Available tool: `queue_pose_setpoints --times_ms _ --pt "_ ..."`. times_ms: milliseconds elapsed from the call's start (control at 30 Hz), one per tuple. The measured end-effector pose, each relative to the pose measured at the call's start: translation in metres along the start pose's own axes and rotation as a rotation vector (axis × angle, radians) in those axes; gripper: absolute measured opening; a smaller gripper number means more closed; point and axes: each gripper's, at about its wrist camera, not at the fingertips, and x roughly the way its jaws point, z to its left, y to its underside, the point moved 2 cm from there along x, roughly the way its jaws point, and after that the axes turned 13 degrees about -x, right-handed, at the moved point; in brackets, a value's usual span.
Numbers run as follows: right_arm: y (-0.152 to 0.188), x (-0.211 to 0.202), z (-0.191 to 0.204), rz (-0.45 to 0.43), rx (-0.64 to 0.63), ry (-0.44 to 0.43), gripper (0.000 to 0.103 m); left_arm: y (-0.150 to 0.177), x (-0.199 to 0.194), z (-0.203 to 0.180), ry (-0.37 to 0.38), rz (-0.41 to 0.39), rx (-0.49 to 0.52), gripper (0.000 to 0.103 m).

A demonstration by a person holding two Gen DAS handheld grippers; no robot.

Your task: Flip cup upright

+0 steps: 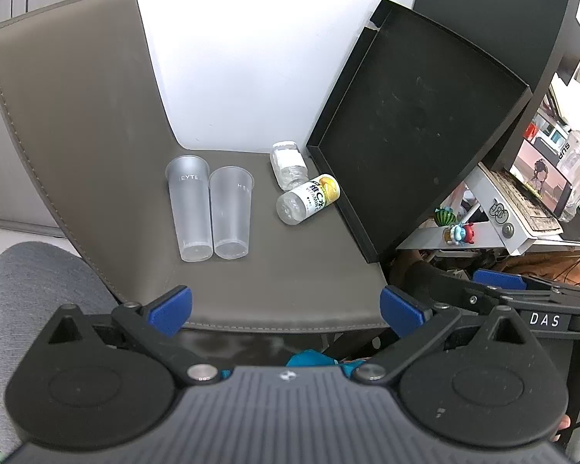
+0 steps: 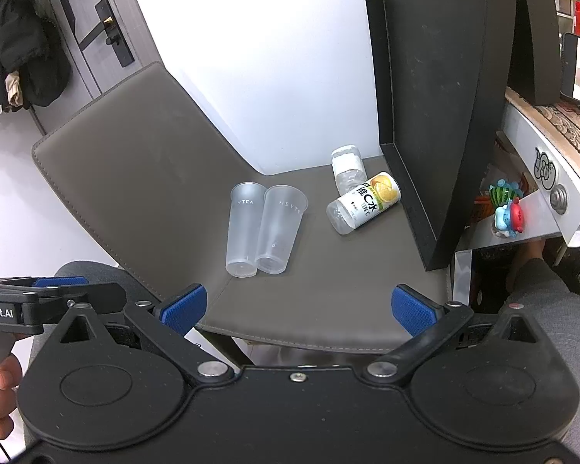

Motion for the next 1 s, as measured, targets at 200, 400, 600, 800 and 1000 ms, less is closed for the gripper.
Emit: queue_pose_setpoints --times_ms 200,400,600,800,1000 --pt "0.0006 0.0003 -0.0003 -0.001 -0.002 -0.003 0.103 0.0009 0.0018 -0.0014 -0.002 0.003 -0.001 0.103" --pt "0.0008 0.0006 0.0002 0.001 -0.001 -0.004 0.103 0.0012 0.0024 -0.0009 -0.002 0.005 -0.004 0.103" --pt "0.0008 0.0018 -0.0009 0.005 -0.002 -0.005 0.103 0.0013 0.0045 0.0016 -0.002 0.011 -0.010 0.103" --pt "0.0001 0.0033 -0.0006 0.010 -0.003 -0.006 0.103 0.0012 0.0048 0.0020 -0.004 0.011 -0.010 0.103" --pt "-0.0006 0.0033 -0.0010 0.009 -0.006 -0.005 0.103 0.0003 0.0051 0.0023 -0.004 0.012 -0.009 0.103"
